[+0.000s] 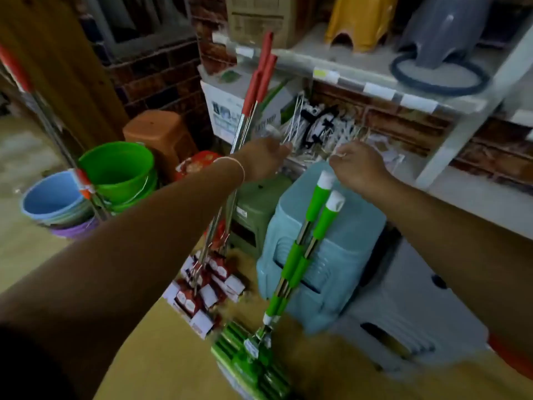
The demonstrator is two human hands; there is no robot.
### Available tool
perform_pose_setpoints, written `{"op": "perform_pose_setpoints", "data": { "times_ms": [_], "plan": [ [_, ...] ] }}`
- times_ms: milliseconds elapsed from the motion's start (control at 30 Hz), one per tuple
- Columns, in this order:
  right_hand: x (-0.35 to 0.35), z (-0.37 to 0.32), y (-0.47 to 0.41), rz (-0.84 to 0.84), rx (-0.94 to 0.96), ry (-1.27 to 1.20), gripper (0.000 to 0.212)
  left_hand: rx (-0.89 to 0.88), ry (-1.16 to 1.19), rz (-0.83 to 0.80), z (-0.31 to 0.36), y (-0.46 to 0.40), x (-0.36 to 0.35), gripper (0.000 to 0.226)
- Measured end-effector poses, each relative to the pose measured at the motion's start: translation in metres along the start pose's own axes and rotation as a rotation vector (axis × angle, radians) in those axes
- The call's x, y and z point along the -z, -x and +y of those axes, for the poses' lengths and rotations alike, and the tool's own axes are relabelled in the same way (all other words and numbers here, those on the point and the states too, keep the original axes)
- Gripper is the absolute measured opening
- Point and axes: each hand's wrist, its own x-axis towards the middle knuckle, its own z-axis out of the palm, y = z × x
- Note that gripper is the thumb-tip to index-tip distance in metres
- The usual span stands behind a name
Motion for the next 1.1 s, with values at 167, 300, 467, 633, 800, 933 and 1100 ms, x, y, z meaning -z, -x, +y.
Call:
{"op": "perform_pose_setpoints", "data": {
  "times_ms": [167, 300, 467, 633, 800, 933, 1100],
  "plan": [
    [-0.03, 0.022, 0.007, -0.007, -0.046, 0.173, 0.058, 0.087, -0.028, -0.135, -0.02, 0.009, -0.039, 0.047],
    [-0.046, 0.022, -0.003, -0.095, -0.089, 0.223, 0.073, 0.083, -0.077, -0.166, -0.035, 0.005, -0.055, 0.049],
    [-0.057, 0.016, -0.012, -0.198, -0.108, 0.315, 0.069, 0.0, -0.07, -0.278, -0.045, 0.0, -0.058, 0.057],
    [-0.058, 0.001, 0.01, -0.157, -0.167, 0.421, 0.068, -0.113, -0.092, -0.344, -0.067, 0.007, -0.049, 0.055],
    [-0.07, -0.025, 0.063, 0.085, -0.087, 0.344, 0.049, -0.189, -0.112, -0.424, -0.093, 0.017, -0.042, 0.051],
    [-0.083, -0.047, 0.117, 0.313, -0.058, 0.123, 0.032, -0.214, -0.156, -0.532, -0.113, 0.04, -0.053, 0.055],
    [-0.102, -0.068, 0.169, 0.42, -0.168, -0.185, 0.044, -0.248, -0.081, -0.652, -0.128, 0.069, -0.073, 0.063]
  ]
}}
